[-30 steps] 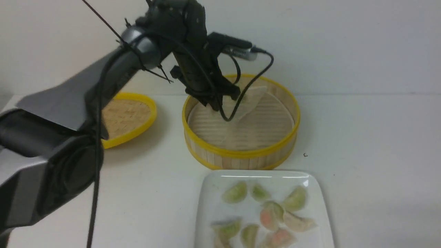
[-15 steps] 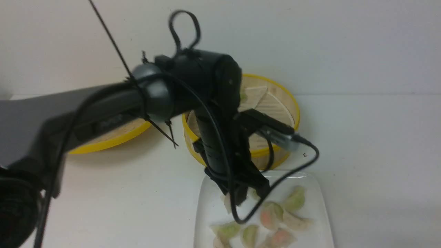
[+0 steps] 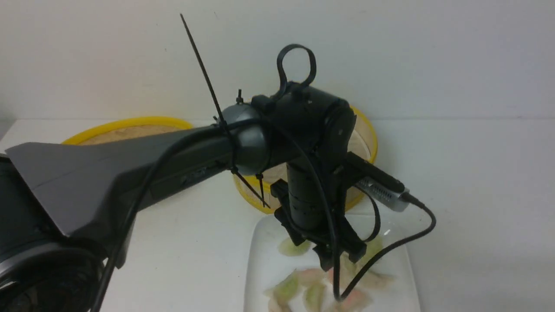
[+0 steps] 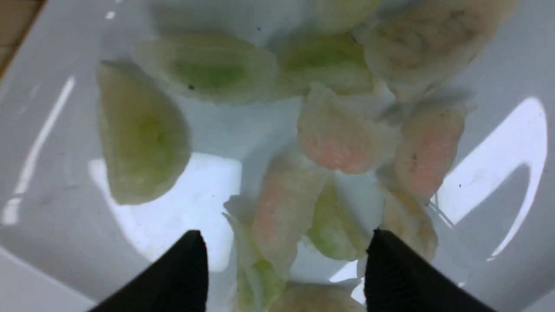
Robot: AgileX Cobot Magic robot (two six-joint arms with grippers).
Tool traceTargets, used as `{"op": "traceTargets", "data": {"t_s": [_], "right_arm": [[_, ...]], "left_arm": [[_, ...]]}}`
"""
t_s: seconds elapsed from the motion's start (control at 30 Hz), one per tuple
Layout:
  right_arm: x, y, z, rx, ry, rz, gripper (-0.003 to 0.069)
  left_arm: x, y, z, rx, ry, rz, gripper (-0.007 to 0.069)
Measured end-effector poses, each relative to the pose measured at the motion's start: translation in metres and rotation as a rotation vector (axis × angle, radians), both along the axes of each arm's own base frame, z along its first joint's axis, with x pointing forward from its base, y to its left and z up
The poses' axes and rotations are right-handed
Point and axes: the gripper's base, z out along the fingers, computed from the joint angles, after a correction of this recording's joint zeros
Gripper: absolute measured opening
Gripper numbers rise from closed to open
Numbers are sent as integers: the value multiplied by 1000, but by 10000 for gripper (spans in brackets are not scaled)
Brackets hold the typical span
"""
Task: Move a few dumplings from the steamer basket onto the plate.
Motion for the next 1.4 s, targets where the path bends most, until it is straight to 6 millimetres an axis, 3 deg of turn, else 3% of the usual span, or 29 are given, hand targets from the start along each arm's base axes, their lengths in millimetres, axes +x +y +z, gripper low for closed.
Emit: {"op": "traceTargets", "data": {"t_s": [0.03,0.07,0.1,0.13,0.2,0.3,0.47,0.5,0.6,0.83,1.0,1.4], "right_arm": [[0,0,0,0,0,0,-15],[0,0,0,0,0,0,-15],[0,0,0,0,0,0,-15],[0,0,0,0,0,0,-15],[0,0,0,0,0,0,-15],[0,0,0,0,0,0,-15],[0,0,0,0,0,0,-15],[0,0,0,0,0,0,-15],[0,0,0,0,0,0,-15],[0,0,0,0,0,0,-15],[0,0,0,0,0,0,-15],[0,0,0,0,0,0,-15]], "left_arm": [[-1,2,11,-12,-22,11,301],[-1,2,13,-15,-27,11,301],[-4,6,27,-30,-53,19,226],[-10,12,53,-71,-95,38,97],[-21,23,84,-127,-142,61,31],[-49,46,131,-231,-225,85,-1],[-95,90,170,-441,-401,118,-6],[-96,91,172,-457,-416,119,-6],[-127,121,171,-609,-540,137,-6],[-172,163,144,-831,-650,194,-6],[-193,183,132,-862,-669,198,-6],[-230,228,150,-899,-918,118,-6]]}}
